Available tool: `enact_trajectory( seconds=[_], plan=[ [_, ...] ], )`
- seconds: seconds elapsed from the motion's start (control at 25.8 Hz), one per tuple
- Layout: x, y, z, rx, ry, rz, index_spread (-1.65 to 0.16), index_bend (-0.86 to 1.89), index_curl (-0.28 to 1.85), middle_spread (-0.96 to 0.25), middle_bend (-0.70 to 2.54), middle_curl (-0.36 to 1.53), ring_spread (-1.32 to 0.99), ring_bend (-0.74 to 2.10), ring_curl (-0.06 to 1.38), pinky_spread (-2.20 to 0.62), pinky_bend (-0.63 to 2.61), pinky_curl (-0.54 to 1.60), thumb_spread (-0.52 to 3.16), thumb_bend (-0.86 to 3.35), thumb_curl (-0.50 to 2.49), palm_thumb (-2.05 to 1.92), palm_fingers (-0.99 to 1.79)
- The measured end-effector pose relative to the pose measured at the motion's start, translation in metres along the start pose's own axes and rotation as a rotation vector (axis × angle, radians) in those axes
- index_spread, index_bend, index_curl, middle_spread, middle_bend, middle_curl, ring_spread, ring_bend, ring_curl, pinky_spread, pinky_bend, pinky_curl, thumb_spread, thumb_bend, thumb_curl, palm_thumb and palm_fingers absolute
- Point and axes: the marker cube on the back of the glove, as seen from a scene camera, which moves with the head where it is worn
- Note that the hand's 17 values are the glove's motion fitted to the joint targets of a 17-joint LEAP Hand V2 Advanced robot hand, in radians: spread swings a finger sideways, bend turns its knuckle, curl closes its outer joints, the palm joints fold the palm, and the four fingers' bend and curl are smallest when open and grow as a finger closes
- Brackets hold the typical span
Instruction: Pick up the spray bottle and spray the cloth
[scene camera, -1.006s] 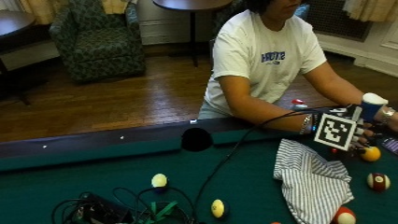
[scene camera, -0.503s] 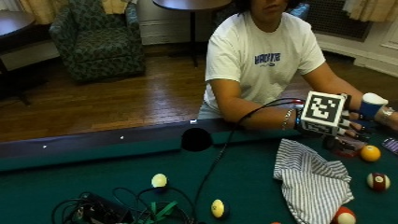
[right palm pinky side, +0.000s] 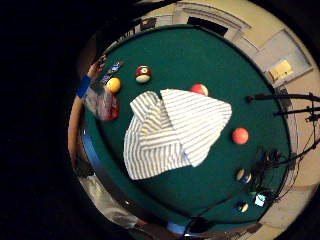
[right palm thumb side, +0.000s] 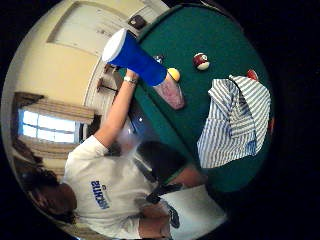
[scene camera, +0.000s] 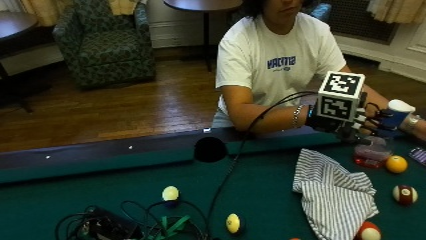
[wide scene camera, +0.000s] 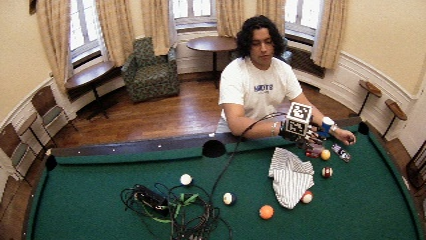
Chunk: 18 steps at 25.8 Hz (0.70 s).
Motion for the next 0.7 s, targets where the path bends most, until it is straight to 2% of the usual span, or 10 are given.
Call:
enact_trajectory(
  seconds=[0.35, 0.7],
  plan=[
    [0.000, 0.012, -0.026, 0.044, 0.065, 0.021, -0.48, 0.14, 0.26, -0.14, 0.19, 0.33, -0.11, 0.25, 0.30, 0.22, 0.37, 0.36, 0.88, -0.04, 0.38, 0.32, 0.18],
    [-0.002, 0.014, -0.023, -0.004, 0.069, 0.045, -0.48, 0.15, 0.25, -0.13, 0.18, 0.32, -0.11, 0.25, 0.30, 0.22, 0.37, 0.35, 0.88, -0.03, 0.36, 0.33, 0.20]
  ],
)
